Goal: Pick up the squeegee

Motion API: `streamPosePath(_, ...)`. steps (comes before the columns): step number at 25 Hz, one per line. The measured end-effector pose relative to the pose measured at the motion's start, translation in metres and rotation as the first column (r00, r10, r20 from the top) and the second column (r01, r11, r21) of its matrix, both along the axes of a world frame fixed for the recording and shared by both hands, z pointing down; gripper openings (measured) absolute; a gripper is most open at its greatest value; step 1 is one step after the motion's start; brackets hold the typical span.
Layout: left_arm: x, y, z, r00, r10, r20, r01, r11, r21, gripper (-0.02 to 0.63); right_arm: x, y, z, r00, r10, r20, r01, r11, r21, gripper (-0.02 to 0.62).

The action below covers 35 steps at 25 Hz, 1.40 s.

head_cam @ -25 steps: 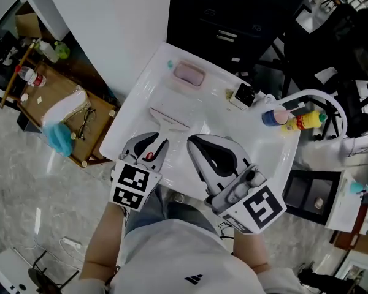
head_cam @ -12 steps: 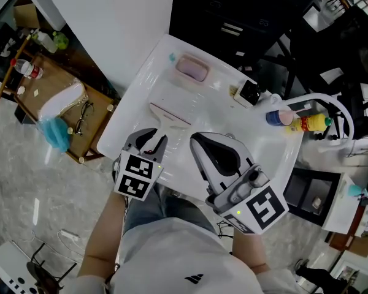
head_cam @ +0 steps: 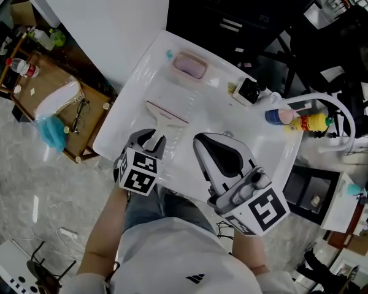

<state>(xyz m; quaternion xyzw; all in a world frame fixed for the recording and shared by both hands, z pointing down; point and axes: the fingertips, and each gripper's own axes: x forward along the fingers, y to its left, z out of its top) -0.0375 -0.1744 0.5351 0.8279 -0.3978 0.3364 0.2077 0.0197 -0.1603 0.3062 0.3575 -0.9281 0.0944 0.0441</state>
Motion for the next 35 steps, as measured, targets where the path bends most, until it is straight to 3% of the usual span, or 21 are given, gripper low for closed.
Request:
streamPosePath(12, -0.005, -0.003, 0.013, 0.998, -0.008, 0.057, 0.008, 1.000, -0.008, 0.123, 0.005, 0.000, 0.004, 1.000, 0.004, -0.002, -0.004, 1.000, -0.013, 0.011)
streamPosePath(35, -0.005, 0.000, 0.027, 0.997, -0.013, 0.082, 0.016, 0.999, -0.028, 0.132, 0.006, 0.001, 0.007, 1.000, 0.017, -0.009, -0.017, 1.000, -0.022, 0.011)
